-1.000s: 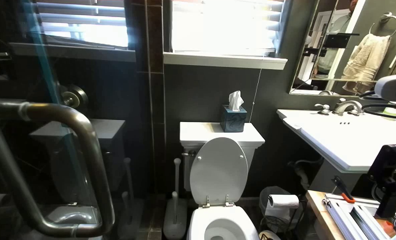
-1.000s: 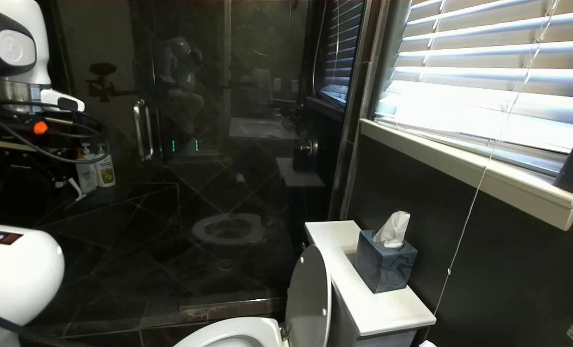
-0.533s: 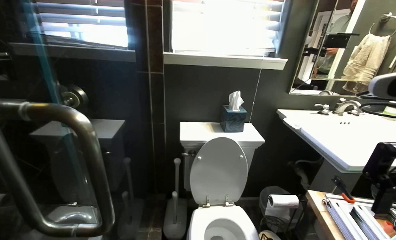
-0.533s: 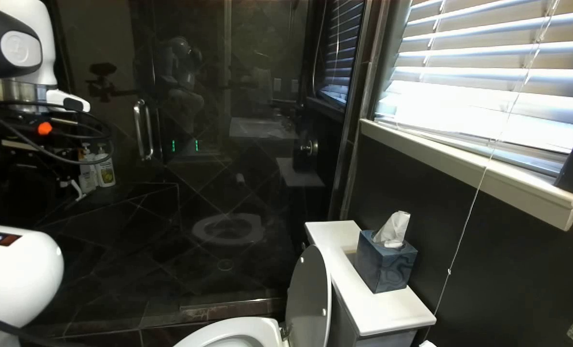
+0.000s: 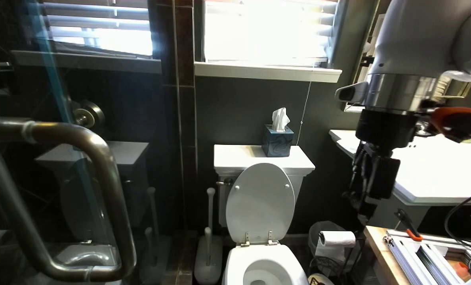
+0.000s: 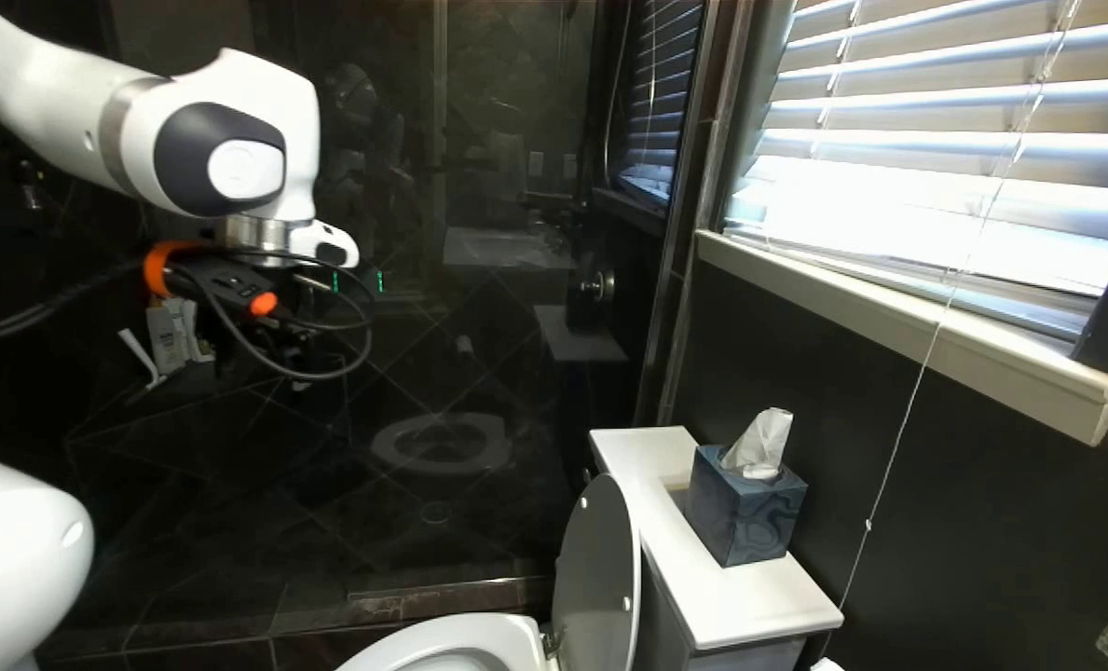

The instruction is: Close the toilet lid

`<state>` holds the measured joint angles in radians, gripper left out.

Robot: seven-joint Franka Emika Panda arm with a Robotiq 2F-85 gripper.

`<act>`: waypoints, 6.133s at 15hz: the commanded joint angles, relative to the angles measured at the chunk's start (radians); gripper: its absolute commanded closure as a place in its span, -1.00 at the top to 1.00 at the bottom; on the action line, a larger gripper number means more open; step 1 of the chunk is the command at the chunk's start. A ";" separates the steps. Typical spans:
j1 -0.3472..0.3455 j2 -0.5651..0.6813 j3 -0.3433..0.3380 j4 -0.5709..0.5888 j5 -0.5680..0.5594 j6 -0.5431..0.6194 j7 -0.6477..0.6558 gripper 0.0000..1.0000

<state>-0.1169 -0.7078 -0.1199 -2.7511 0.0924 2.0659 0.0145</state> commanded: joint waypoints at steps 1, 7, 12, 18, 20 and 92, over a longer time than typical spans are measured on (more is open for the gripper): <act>-0.123 0.141 -0.001 0.001 -0.150 0.231 0.024 1.00; -0.292 0.356 0.094 0.010 -0.552 0.493 0.173 1.00; -0.256 0.357 0.059 0.008 -0.525 0.476 0.153 1.00; -0.262 0.471 -0.041 0.081 -0.515 0.540 -0.016 1.00; -0.277 0.550 -0.105 0.144 -0.515 0.571 -0.097 1.00; 0.157 1.299 -0.517 0.538 -0.531 0.896 0.048 1.00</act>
<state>-0.0773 0.5395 -0.5183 -2.2137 -0.3661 2.9430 -0.0360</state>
